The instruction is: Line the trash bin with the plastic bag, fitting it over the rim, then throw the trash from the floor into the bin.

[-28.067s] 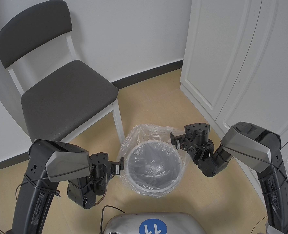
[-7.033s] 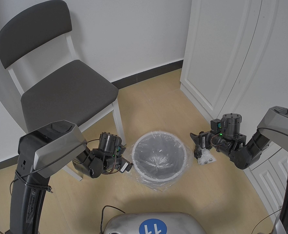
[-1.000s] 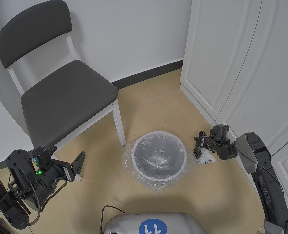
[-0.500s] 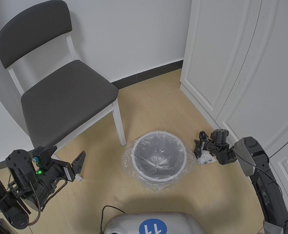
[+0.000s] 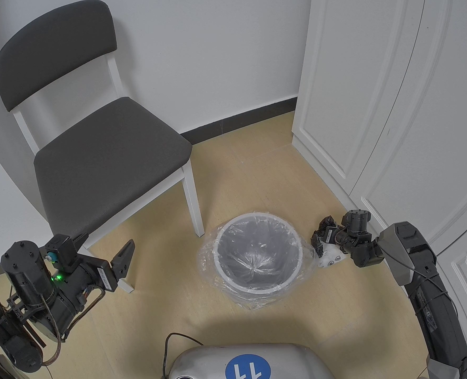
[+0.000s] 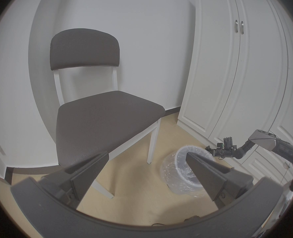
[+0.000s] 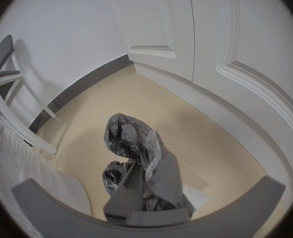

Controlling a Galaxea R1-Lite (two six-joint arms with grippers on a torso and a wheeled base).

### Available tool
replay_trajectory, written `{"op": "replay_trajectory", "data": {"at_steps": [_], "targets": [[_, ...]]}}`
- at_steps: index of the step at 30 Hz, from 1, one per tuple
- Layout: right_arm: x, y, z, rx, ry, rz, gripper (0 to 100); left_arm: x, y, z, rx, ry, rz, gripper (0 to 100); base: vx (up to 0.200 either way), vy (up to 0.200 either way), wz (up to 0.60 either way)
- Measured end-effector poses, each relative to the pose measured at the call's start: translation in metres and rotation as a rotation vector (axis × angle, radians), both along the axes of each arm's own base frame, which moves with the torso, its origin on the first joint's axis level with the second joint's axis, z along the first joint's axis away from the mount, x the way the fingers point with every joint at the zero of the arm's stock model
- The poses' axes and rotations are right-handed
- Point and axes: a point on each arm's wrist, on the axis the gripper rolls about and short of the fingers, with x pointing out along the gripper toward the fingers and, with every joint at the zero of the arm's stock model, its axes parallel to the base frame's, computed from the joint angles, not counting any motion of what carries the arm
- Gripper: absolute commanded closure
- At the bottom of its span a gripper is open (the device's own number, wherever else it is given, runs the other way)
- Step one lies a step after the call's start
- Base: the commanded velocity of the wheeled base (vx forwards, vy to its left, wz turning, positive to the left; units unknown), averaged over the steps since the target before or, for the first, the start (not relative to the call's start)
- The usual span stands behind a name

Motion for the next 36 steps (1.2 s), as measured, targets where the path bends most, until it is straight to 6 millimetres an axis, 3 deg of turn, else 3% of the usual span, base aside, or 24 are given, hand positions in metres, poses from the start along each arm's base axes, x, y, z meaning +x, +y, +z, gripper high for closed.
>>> {"op": "replay_trajectory", "data": {"at_steps": [8,16,24,36], "targets": [[0.0,0.0,0.0,-0.001,-0.004,-0.005,100,-0.005,0.005,0.013,-0.014,-0.062,0.013,0,0.0,0.0,0.0],[0.002,-0.002,0.004,0.023,-0.039,-0.015,100,-0.02,0.03,0.051,-0.004,-0.268,0.109,0,0.0,0.0,0.0],[0.004,-0.003,0.01,0.072,-0.078,-0.025,100,-0.018,0.049,0.092,0.001,-0.465,0.23,0,0.0,0.0,0.0],[0.003,-0.009,0.061,0.147,-0.055,-0.067,100,-0.028,0.053,0.114,0.038,-0.513,0.243,0,0.0,0.0,0.0]]}}
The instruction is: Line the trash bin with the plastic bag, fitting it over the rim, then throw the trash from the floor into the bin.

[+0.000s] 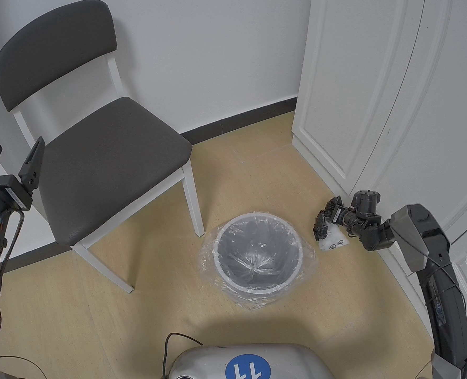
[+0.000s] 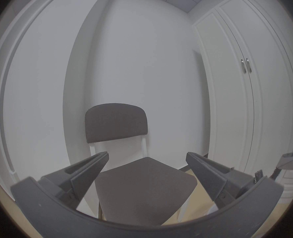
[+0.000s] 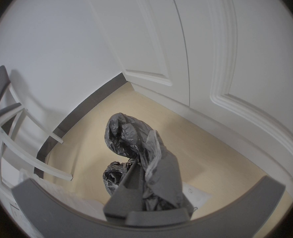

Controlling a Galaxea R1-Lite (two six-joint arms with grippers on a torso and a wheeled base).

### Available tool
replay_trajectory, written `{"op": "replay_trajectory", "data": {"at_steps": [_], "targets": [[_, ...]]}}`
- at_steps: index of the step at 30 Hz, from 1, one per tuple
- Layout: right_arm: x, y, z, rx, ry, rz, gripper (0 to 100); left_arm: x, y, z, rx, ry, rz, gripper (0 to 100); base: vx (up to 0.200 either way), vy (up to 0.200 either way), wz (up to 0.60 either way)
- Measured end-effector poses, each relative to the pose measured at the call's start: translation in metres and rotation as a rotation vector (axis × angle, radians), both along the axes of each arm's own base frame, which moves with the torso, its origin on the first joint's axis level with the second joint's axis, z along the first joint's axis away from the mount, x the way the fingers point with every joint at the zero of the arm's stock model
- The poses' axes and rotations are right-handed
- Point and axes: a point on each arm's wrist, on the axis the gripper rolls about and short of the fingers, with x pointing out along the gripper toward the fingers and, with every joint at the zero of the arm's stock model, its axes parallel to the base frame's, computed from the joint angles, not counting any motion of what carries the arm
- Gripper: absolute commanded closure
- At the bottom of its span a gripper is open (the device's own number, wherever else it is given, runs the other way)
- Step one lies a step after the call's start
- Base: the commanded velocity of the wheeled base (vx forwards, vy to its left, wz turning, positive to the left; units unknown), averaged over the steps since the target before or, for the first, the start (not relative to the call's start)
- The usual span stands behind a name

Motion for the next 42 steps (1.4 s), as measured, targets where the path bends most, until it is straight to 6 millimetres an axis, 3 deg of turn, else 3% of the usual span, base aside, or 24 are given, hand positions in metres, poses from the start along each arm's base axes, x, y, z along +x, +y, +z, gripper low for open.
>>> {"op": "replay_trajectory", "data": {"at_steps": [10,16,21,26,30,42], "targets": [[-0.027,-0.005,0.084,0.031,-0.004,0.011,100,-0.012,0.001,0.008,0.014,-0.018,-0.03,0,0.0,0.0,0.0],[-0.06,0.002,0.144,0.045,-0.035,0.061,100,-0.016,0.001,0.008,0.018,-0.02,-0.038,0,0.0,0.0,0.0],[-0.091,0.015,0.177,0.045,-0.036,0.102,100,-0.015,0.0,0.005,0.022,-0.002,-0.046,0,0.0,0.0,0.0],[-0.119,0.032,0.203,0.045,0.006,0.133,100,-0.014,-0.001,0.001,0.026,0.017,-0.051,0,0.0,0.0,0.0],[-0.142,0.058,0.218,0.103,0.021,0.162,100,-0.012,-0.002,-0.002,0.028,0.03,-0.058,0,0.0,0.0,0.0],[-0.194,0.141,0.231,0.223,0.034,0.115,100,-0.009,-0.006,-0.01,0.037,0.073,-0.082,0,0.0,0.0,0.0]]}}
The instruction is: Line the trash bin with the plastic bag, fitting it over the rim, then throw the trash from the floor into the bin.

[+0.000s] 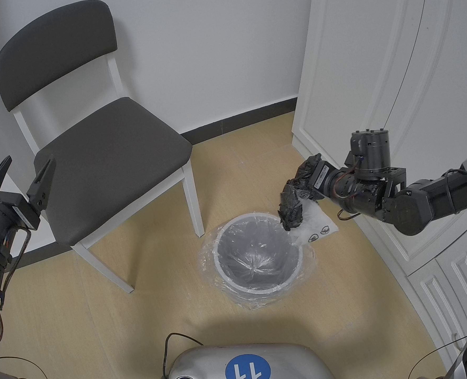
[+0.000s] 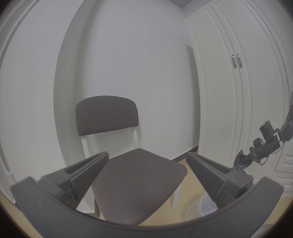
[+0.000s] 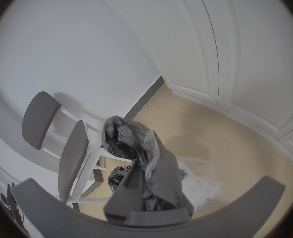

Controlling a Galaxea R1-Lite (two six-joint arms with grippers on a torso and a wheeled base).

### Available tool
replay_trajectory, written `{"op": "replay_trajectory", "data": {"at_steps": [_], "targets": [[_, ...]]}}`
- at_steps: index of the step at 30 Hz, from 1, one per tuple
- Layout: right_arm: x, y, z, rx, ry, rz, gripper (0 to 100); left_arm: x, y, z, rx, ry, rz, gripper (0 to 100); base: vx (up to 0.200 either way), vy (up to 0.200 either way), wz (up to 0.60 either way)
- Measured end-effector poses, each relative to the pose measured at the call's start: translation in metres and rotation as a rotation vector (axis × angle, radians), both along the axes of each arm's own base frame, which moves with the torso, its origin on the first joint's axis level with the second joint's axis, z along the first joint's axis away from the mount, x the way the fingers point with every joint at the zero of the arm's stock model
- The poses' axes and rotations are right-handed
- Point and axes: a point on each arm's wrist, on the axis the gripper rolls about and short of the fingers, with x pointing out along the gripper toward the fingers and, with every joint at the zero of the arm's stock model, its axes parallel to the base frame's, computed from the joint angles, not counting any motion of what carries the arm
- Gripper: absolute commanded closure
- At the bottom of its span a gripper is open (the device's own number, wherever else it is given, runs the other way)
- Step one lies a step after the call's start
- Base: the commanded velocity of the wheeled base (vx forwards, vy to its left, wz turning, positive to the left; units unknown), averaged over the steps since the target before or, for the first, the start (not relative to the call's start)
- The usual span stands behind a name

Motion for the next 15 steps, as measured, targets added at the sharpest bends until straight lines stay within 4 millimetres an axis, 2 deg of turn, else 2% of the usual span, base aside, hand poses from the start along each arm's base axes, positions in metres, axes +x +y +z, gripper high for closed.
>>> {"op": "replay_trajectory", "data": {"at_steps": [8,15], "targets": [[-0.003,0.033,-0.008,0.063,-0.12,0.004,100,0.001,-0.001,-0.005,0.005,0.021,-0.002,0,0.0,0.0,0.0],[0.01,0.053,-0.045,0.091,-0.183,-0.017,100,0.001,-0.001,-0.006,0.008,0.025,-0.003,0,0.0,0.0,0.0]]}}
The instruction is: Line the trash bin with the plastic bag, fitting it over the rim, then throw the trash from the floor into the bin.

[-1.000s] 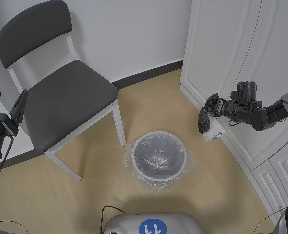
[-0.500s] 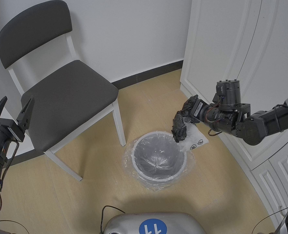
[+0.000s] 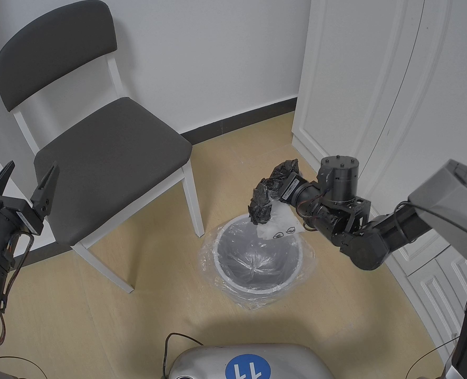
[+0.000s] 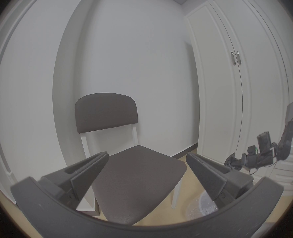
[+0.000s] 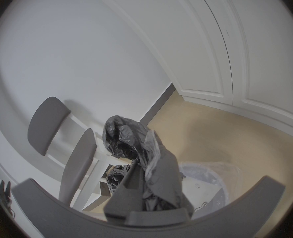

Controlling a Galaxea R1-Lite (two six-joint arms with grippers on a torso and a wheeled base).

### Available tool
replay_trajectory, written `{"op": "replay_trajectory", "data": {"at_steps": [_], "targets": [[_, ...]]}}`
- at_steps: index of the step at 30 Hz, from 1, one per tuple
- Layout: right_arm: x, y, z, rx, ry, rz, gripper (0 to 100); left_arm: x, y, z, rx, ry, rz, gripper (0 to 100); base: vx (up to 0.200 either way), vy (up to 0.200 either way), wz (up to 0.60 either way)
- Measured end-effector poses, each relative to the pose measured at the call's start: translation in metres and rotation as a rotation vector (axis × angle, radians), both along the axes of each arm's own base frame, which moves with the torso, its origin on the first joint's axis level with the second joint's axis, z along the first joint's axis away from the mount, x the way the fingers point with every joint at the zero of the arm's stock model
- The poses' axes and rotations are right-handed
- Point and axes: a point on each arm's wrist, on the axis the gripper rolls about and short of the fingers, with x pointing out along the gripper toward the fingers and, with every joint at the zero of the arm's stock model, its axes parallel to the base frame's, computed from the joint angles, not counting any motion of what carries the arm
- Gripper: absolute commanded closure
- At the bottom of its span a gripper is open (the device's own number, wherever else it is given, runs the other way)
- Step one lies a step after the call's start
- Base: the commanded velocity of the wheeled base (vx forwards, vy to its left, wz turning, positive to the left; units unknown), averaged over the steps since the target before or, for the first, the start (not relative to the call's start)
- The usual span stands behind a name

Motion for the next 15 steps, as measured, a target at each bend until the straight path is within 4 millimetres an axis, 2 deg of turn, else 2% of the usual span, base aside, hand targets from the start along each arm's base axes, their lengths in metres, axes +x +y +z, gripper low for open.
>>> {"op": "replay_trajectory", "data": {"at_steps": [7,15], "targets": [[0.005,0.017,-0.035,0.023,-0.038,0.017,100,-0.001,-0.001,-0.001,0.002,0.002,-0.009,0,0.0,0.0,0.0],[-0.001,0.03,-0.077,0.037,-0.074,0.055,100,-0.004,-0.002,-0.001,0.002,-0.001,-0.019,0,0.0,0.0,0.0]]}}
